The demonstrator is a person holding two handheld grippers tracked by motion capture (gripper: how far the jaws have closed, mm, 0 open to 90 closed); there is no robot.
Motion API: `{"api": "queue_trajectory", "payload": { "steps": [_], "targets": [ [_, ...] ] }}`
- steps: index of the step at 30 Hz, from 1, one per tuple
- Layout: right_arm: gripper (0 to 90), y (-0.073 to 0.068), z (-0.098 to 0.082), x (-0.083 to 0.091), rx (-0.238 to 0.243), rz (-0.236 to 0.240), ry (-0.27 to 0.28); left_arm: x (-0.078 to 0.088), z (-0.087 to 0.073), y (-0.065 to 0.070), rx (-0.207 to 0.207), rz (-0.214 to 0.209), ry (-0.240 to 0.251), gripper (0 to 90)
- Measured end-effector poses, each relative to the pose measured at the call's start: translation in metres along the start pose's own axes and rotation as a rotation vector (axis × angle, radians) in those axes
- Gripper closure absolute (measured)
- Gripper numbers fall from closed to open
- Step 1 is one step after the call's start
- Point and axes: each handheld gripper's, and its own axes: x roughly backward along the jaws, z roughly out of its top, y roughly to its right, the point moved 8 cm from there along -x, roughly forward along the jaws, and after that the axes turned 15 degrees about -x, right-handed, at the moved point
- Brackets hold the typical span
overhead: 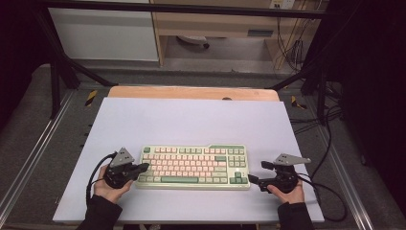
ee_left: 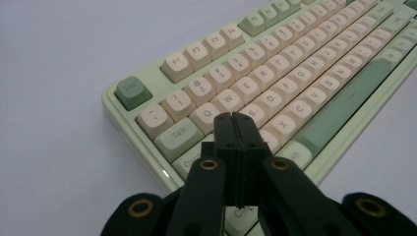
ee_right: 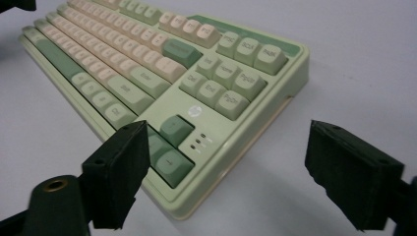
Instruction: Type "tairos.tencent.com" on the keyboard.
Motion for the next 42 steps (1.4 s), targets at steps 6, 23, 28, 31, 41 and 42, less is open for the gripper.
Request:
{"api": "queue_trajectory", "payload": {
  "steps": [6,23,28,31,41,42],
  "targets": [
    [32.0,-0.017,0.008,-0.003,0.016,0.029,0.008,0.003,-0.003,0.000,0.000,-0.003,0.004,89.9],
    [68.4,-0.069,0.025,-0.042,0.059,0.093,-0.035,0.004,-0.011,-0.001,0.004,-0.012,0.005,89.9],
    [75.2,-0.080,0.031,-0.049,0.062,0.099,-0.022,0.004,-0.011,-0.001,0.006,-0.012,0.006,89.9],
    [79.4,-0.086,0.034,-0.052,0.059,0.107,-0.012,0.003,-0.011,-0.001,0.008,-0.013,0.004,89.9],
    [88.0,-0.105,0.039,-0.071,0.077,0.118,-0.029,0.005,-0.011,-0.003,0.014,-0.008,0.010,89.9],
    [89.9,-0.109,0.040,-0.075,0.075,0.119,-0.028,0.005,-0.012,-0.003,0.015,-0.008,0.009,89.9]
  ]
}}
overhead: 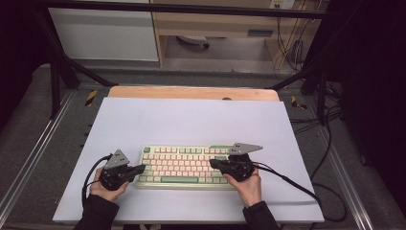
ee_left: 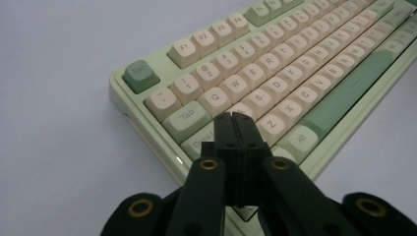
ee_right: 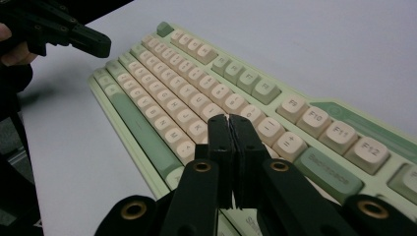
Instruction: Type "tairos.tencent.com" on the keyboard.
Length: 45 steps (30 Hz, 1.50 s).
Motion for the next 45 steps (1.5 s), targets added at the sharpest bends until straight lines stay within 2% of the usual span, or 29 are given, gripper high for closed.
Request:
{"api": "queue_trajectory", "payload": {
  "steps": [7,22,34,45],
  "targets": [
    [90.0,-0.009,0.004,-0.013,-0.001,0.004,0.003,0.001,0.001,0.000,-0.001,-0.003,0.005,89.9],
    [90.0,-0.016,0.004,-0.059,0.005,-0.056,-0.045,-0.001,0.000,0.001,-0.007,-0.006,-0.003,89.9],
    [90.0,-0.014,0.001,-0.073,0.019,-0.080,-0.072,-0.002,0.000,0.002,-0.010,-0.008,-0.004,89.9],
    [90.0,-0.013,-0.003,-0.077,0.037,-0.097,-0.086,-0.001,0.000,0.002,-0.011,-0.007,-0.004,89.9]
  ]
}}
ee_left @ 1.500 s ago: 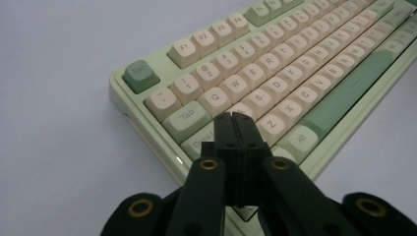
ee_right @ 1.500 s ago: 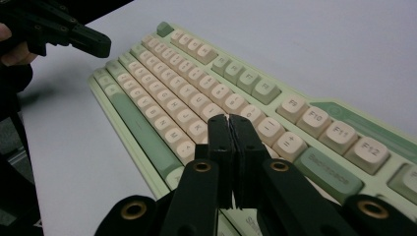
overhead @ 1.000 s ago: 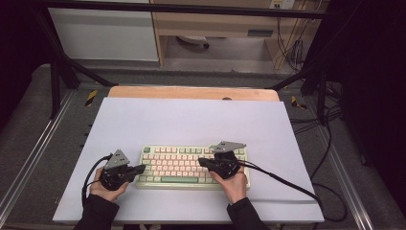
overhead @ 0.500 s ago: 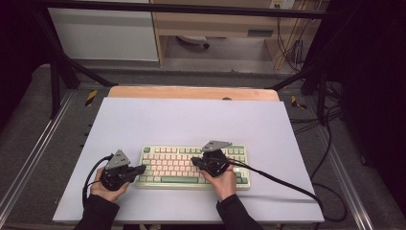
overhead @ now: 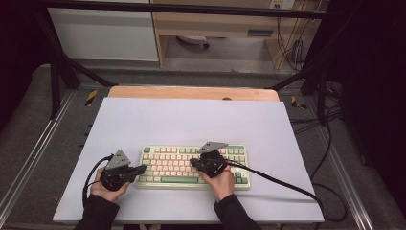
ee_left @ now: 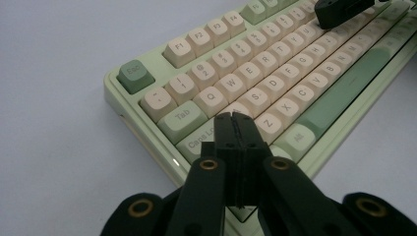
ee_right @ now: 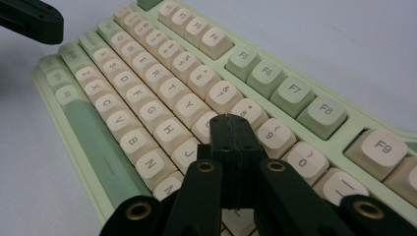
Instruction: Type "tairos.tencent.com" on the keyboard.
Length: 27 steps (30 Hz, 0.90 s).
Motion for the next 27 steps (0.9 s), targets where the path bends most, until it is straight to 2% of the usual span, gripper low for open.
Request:
{"api": "queue_trajectory", "payload": {
  "steps": [6,9,18,27],
  "targets": [
    [90.0,0.000,0.000,0.001,0.008,-0.001,0.001,0.001,0.001,0.000,0.000,0.000,0.004,89.9],
    [90.0,-0.004,0.005,0.009,0.013,0.022,0.023,0.001,0.002,0.000,0.001,0.001,0.009,89.9],
    [90.0,-0.005,0.010,0.027,0.034,0.039,0.042,0.001,0.008,0.003,-0.003,0.003,0.016,89.8],
    [90.0,0.008,-0.002,0.047,0.035,0.048,0.038,-0.002,0.015,0.006,-0.009,-0.001,0.014,89.8]
  ]
}}
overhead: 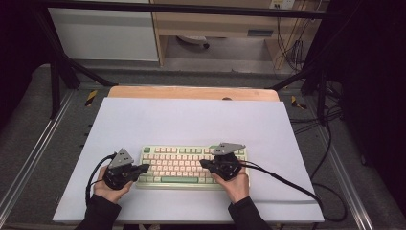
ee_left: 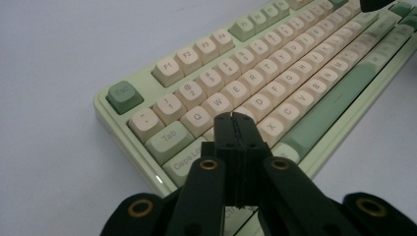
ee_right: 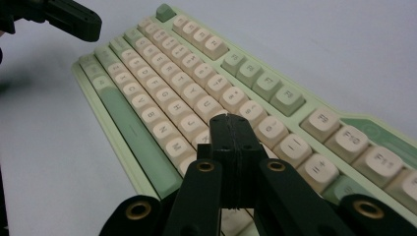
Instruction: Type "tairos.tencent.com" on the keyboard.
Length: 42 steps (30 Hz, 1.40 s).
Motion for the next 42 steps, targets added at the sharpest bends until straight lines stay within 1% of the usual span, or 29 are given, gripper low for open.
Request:
{"api": "queue_trajectory", "payload": {
  "steps": [6,7,14,17,19,25,28,29,30,31,42],
  "targets": [
    [90.0,0.014,-0.008,0.017,-0.015,-0.023,-0.001,-0.006,0.006,0.002,-0.010,-0.003,-0.009,89.9],
    [90.0,0.016,-0.009,0.020,-0.024,-0.024,0.000,-0.007,0.007,0.003,-0.009,-0.003,-0.012,89.8],
    [90.0,0.028,-0.017,0.033,-0.042,-0.034,0.009,-0.014,0.014,0.004,-0.019,-0.006,-0.017,89.8],
    [90.0,0.031,-0.018,0.037,-0.055,-0.029,0.011,-0.017,0.018,0.005,-0.022,-0.006,-0.019,89.9],
    [90.0,0.032,-0.019,0.039,-0.048,-0.026,0.015,-0.019,0.020,0.005,-0.023,-0.008,-0.022,89.9],
    [90.0,0.037,-0.024,0.045,-0.044,-0.035,0.015,-0.026,0.028,0.007,-0.032,-0.010,-0.021,89.9],
    [90.0,0.040,-0.028,0.049,-0.050,-0.041,0.016,-0.029,0.032,0.008,-0.036,-0.011,-0.022,89.9],
    [90.0,0.040,-0.029,0.050,-0.059,-0.044,0.017,-0.031,0.033,0.008,-0.037,-0.010,-0.022,89.9],
    [90.0,0.042,-0.030,0.050,-0.049,-0.048,0.016,-0.032,0.034,0.009,-0.037,-0.011,-0.023,89.9],
    [90.0,0.042,-0.031,0.051,-0.050,-0.053,0.014,-0.034,0.035,0.009,-0.039,-0.010,-0.023,89.9],
    [90.0,0.042,-0.034,0.054,-0.055,-0.041,0.019,-0.054,0.041,0.015,-0.057,-0.015,-0.047,89.9]
  ]
}}
